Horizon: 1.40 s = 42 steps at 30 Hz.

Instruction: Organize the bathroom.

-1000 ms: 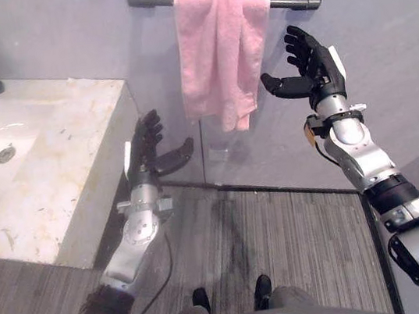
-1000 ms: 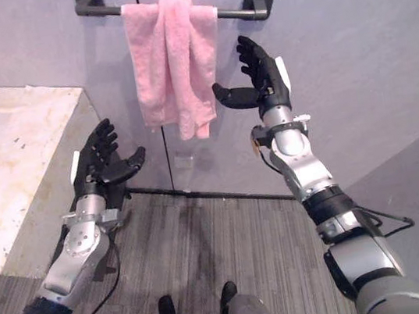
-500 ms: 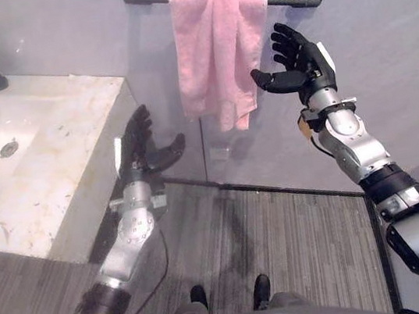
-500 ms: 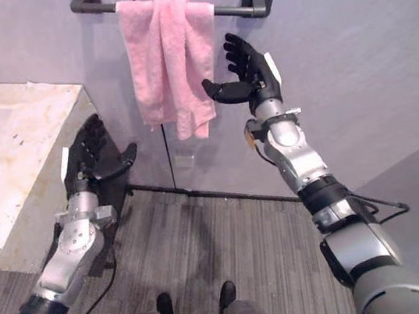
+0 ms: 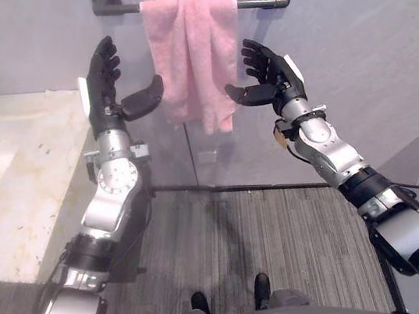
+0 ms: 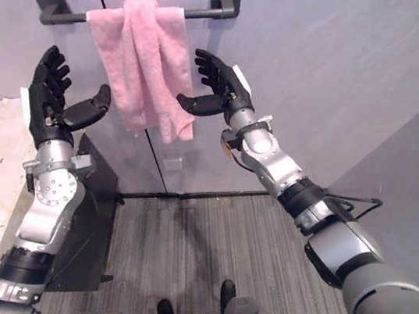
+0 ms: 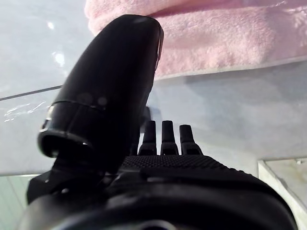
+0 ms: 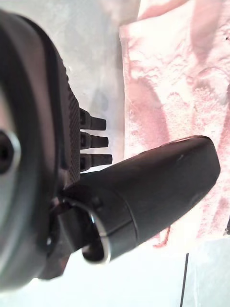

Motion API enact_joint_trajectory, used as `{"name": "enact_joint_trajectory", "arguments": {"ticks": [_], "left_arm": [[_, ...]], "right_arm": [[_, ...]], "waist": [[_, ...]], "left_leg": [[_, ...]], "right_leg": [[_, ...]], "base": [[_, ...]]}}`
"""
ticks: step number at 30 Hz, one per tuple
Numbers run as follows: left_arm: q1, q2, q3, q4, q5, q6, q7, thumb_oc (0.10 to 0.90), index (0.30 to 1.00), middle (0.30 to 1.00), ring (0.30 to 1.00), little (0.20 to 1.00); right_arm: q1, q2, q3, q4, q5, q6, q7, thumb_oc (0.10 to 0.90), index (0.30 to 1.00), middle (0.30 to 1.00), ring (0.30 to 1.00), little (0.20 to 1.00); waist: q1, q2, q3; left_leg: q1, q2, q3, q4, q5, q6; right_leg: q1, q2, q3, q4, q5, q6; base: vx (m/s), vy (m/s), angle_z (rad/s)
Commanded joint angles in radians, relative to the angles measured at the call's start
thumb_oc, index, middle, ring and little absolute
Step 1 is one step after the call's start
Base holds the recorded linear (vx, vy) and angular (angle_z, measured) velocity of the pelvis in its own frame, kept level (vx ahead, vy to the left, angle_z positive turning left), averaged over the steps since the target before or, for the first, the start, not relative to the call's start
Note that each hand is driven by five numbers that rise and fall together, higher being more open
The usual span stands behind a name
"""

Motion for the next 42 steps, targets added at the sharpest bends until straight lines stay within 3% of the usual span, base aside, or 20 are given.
{"name": "enact_joint_trajectory", "arguments": {"ticks": [1, 6, 15, 21, 27, 34, 35, 37, 38, 39, 42], "left_arm": [[-0.165, 0.066, -0.030, 0.098, -0.051, -0.018, -0.073, 0.800, 0.900, 0.900, 0.900, 0.900], [-0.246, 0.099, -0.063, 0.213, -0.131, 0.025, -0.139, 0.800, 0.900, 0.900, 0.900, 0.900], [-0.409, 0.155, -0.133, 0.429, -0.072, -0.022, -0.129, 0.800, 0.900, 0.900, 0.900, 0.900], [-0.435, 0.163, -0.138, 0.461, -0.047, -0.054, -0.120, 0.800, 0.900, 0.900, 0.900, 0.900], [-0.431, 0.164, -0.135, 0.427, -0.055, -0.031, -0.138, 0.800, 0.900, 0.900, 0.900, 0.900], [-0.414, 0.162, -0.114, 0.390, -0.124, -0.021, -0.233, 0.800, 0.900, 0.900, 0.900, 0.900], [-0.411, 0.165, -0.113, 0.375, -0.125, -0.005, -0.249, 0.595, 0.592, 0.592, 0.592, 0.592], [-0.410, 0.170, -0.113, 0.371, -0.125, 0.006, -0.266, 0.541, 0.512, 0.512, 0.512, 0.512], [-0.414, 0.176, -0.115, 0.378, -0.126, 0.012, -0.286, 0.425, 0.338, 0.338, 0.338, 0.338], [-0.415, 0.178, -0.116, 0.382, -0.128, 0.011, -0.291, 0.400, 0.300, 0.300, 0.300, 0.300], [-0.423, 0.188, -0.118, 0.393, -0.140, 0.017, -0.312, 0.400, 0.300, 0.300, 0.300, 0.300]], "right_arm": [[-0.190, 0.002, 0.017, -0.002, -0.004, -0.103, 0.008, 0.800, 0.900, 0.900, 0.900, 0.900], [-0.212, 0.008, 0.037, 0.021, 0.019, -0.110, 0.037, 0.800, 0.900, 0.900, 0.900, 0.900], [-0.228, 0.029, 0.081, 0.025, 0.037, -0.108, 0.072, 0.800, 0.900, 0.900, 0.900, 0.900], [-0.218, 0.039, 0.094, 0.000, 0.054, -0.081, 0.103, 0.800, 0.900, 0.900, 0.900, 0.900], [-0.240, 0.076, 0.115, 0.010, 0.058, -0.065, 0.109, 0.800, 0.900, 0.900, 0.900, 0.900], [-0.265, 0.076, 0.118, 0.040, 0.048, -0.070, 0.106, 0.800, 0.900, 0.900, 0.900, 0.900], [-0.273, 0.073, 0.116, 0.046, 0.053, -0.071, 0.103, 0.800, 0.900, 0.900, 0.900, 0.900], [-0.281, 0.070, 0.115, 0.054, 0.055, -0.072, 0.101, 0.800, 0.900, 0.900, 0.900, 0.900], [-0.295, 0.065, 0.112, 0.068, 0.062, -0.074, 0.098, 0.800, 0.900, 0.900, 0.900, 0.900], [-0.297, 0.064, 0.111, 0.072, 0.064, -0.077, 0.098, 0.800, 0.900, 0.900, 0.900, 0.900], [-0.312, 0.058, 0.105, 0.091, 0.069, -0.084, 0.087, 0.800, 0.900, 0.900, 0.900, 0.900]], "waist": [[-0.013, 0.019, -0.148], [-0.026, 0.030, -0.153], [-0.052, 0.042, -0.164], [-0.053, 0.042, -0.166], [-0.038, 0.044, -0.168], [-0.020, 0.041, -0.174], [-0.017, 0.041, -0.175], [-0.014, 0.041, -0.176], [-0.012, 0.042, -0.177], [-0.011, 0.042, -0.177], [-0.007, 0.043, -0.181]], "left_leg": [[0.009, 0.046, 0.035, -0.001, -0.017, -0.029], [0.016, 0.041, 0.063, -0.003, -0.023, -0.025], [0.020, 0.028, 0.110, 0.001, -0.031, -0.016], [0.019, 0.026, 0.120, 0.005, -0.036, -0.013], [0.017, 0.022, 0.112, 0.013, -0.037, -0.013], [0.015, 0.020, 0.093, 0.018, -0.038, -0.013], [0.014, 0.021, 0.088, 0.018, -0.037, -0.014], [0.014, 0.021, 0.086, 0.020, -0.038, -0.014], [0.014, 0.020, 0.083, 0.021, -0.038, -0.014], [0.014, 0.020, 0.082, 0.021, -0.038, -0.014], [0.015, 0.020, 0.076, 0.016, -0.036, -0.014]], "right_leg": [[-0.018, -0.052, 0.025, 0.065, -0.089, 0.100], [-0.016, -0.061, 0.030, 0.058, -0.082, 0.111], [-0.020, -0.072, 0.057, 0.048, -0.067, 0.132], [-0.019, -0.073, 0.066, 0.048, -0.068, 0.136], [-0.014, -0.068, 0.069, 0.058, -0.080, 0.131], [-0.007, -0.064, 0.064, 0.071, -0.093, 0.126], [-0.006, -0.062, 0.064, 0.074, -0.094, 0.125], [-0.006, -0.061, 0.063, 0.077, -0.097, 0.124], [-0.005, -0.061, 0.061, 0.081, -0.099, 0.123], [-0.004, -0.060, 0.061, 0.081, -0.100, 0.123], [0.000, -0.059, 0.058, 0.081, -0.102, 0.121]], "base": [[0.09, 0.078, -0.10], [0.08, 0.061, -0.09], [0.09, 0.043, -0.20], [0.08, 0.006, -0.12], [0.06, -0.002, -0.02], [0.05, -0.011, 0.02], [0.05, -0.008, 0.05], [0.04, -0.004, 0.05], [0.00, 0.000, 0.00], [0.05, -0.007, 0.01], [0.02, -0.008, 0.01]]}}
